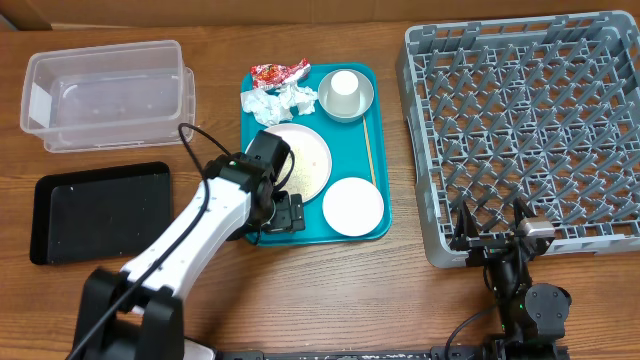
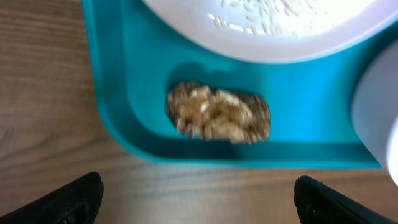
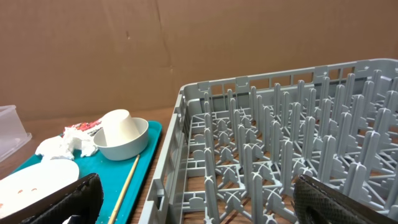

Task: Sort waste into correct bins and load items into the dishwasher
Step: 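Grasp the brown food piece with the left gripper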

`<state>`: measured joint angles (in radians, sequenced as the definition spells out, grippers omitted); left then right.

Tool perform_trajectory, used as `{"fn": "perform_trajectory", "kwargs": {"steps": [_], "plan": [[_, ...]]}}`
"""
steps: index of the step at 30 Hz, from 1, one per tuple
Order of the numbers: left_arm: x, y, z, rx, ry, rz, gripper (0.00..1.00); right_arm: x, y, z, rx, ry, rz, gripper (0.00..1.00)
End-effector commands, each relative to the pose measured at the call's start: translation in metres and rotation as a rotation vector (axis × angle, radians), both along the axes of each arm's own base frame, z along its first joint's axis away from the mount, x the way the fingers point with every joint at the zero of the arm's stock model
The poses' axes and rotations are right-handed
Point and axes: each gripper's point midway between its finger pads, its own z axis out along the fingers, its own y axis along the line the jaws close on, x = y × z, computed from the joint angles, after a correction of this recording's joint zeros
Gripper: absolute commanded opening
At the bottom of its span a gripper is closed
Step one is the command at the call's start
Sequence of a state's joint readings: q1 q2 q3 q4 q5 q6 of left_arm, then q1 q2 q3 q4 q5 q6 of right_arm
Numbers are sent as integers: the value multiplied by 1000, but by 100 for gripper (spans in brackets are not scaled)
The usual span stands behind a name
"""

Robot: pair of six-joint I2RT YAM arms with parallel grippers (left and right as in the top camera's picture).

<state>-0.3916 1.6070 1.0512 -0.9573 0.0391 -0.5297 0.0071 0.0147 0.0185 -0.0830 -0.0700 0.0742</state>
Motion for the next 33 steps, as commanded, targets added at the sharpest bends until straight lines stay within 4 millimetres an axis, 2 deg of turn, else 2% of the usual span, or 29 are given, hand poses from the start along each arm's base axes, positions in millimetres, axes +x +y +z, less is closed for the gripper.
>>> {"fn": "perform_trajectory", "kwargs": {"steps": [1,6,12,22,27,30,33], "plan": [[7,-8,-9,-3,6,-17,100,0,-2,-2,-3,-4,-12,100],[12,-19,-27,-1,14,-46,100,0,-2,-2,-3,-4,-12,100],[14,-14,-39,44,25,-45,100,0,-2,-2,-3,-4,-12,100],[14,-16,-60,50,63,-51,99,0,-2,-2,-3,-4,-12,100],[16,-16,-61,52,57,-51,87,0,-2,-2,-3,-4,-12,100],[16,-16,-61,52,58,-50,76,0,-2,-2,-3,-4,-12,100],[16,-16,-60,52,60,-50,73,0,-2,-2,-3,-4,-12,100]]}}
